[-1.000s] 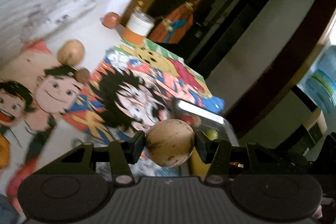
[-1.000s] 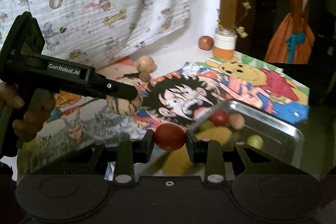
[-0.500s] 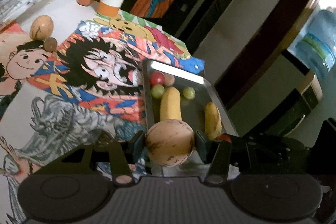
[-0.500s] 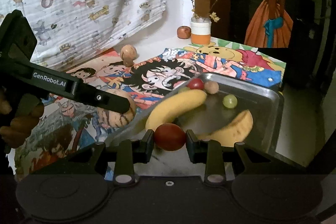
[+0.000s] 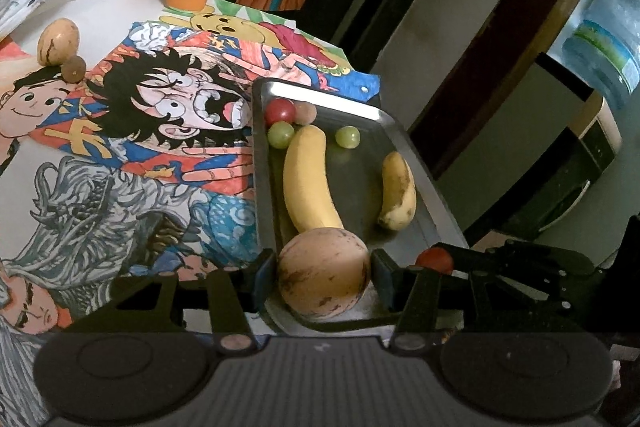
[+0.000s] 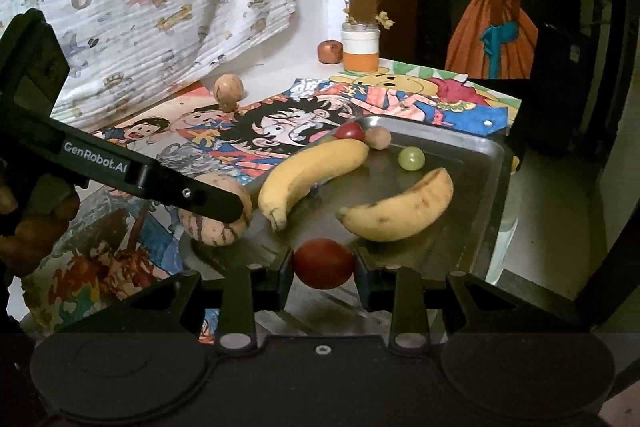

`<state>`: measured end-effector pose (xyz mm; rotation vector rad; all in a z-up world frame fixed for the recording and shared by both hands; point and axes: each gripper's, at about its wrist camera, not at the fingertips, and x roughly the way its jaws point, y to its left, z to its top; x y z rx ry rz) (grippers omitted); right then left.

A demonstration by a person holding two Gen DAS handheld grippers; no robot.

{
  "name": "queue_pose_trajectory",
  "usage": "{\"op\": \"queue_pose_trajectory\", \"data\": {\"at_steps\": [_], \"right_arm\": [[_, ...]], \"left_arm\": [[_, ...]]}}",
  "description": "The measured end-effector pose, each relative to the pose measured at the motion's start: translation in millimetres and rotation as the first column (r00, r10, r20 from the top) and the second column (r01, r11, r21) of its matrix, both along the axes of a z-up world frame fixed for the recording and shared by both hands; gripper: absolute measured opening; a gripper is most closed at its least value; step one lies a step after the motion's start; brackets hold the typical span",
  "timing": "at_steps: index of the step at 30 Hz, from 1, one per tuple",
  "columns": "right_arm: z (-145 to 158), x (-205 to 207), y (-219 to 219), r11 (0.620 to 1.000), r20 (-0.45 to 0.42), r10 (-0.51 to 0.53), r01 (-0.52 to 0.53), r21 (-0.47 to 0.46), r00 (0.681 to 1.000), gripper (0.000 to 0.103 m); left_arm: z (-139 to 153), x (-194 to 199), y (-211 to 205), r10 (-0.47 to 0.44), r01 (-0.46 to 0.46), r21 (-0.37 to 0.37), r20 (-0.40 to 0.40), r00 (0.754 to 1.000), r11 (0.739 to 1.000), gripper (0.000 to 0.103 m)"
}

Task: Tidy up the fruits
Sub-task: 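Carry the tomato in the right gripper over the tray while the left gripper carries the tan fruit there, then lower the tomato onto the tray with the right gripper while the left releases the tan fruit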

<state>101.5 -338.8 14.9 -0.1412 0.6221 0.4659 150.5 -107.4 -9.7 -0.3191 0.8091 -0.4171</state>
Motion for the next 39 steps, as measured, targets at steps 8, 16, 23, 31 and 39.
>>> {"op": "queue_pose_trajectory", "data": {"at_steps": [8,16,23,31,39], "right_arm": [[-4.2,-6.4,-5.0,1.0,0.008,-0.02,0.02,0.011,1.0,0.035],[-5.7,-8.2,-5.3,1.0,0.007,-0.025,0.025,0.017,1.0,0.035],[-6.8,-10.9,-7.3,0.999,0.009,-0.033,0.033,0.023,0.999,0.036],[-5.1,-17.0,-10.5,0.998,0.009,-0.058,0.058,0.037,0.998,0.043],[2.1,-27.8,-12.1,0.995,0.027,-0.087,0.086,0.054,0.996,0.055]], "left_arm": [[0.9,-2.9,-8.1,-0.007,0.006,0.045,0.014,1.0,0.999,0.056],[1.8,-5.7,-14.1,-0.018,0.015,0.09,0.032,0.999,0.996,0.056],[1.3,-6.4,-14.9,-0.019,0.015,0.097,0.037,0.999,0.995,0.057],[0.5,-9.0,-12.6,-0.016,0.014,0.081,0.034,0.999,0.997,0.057],[4.9,-15.3,-6.8,0.001,-0.003,0.048,0.038,0.999,0.999,0.062]]}}
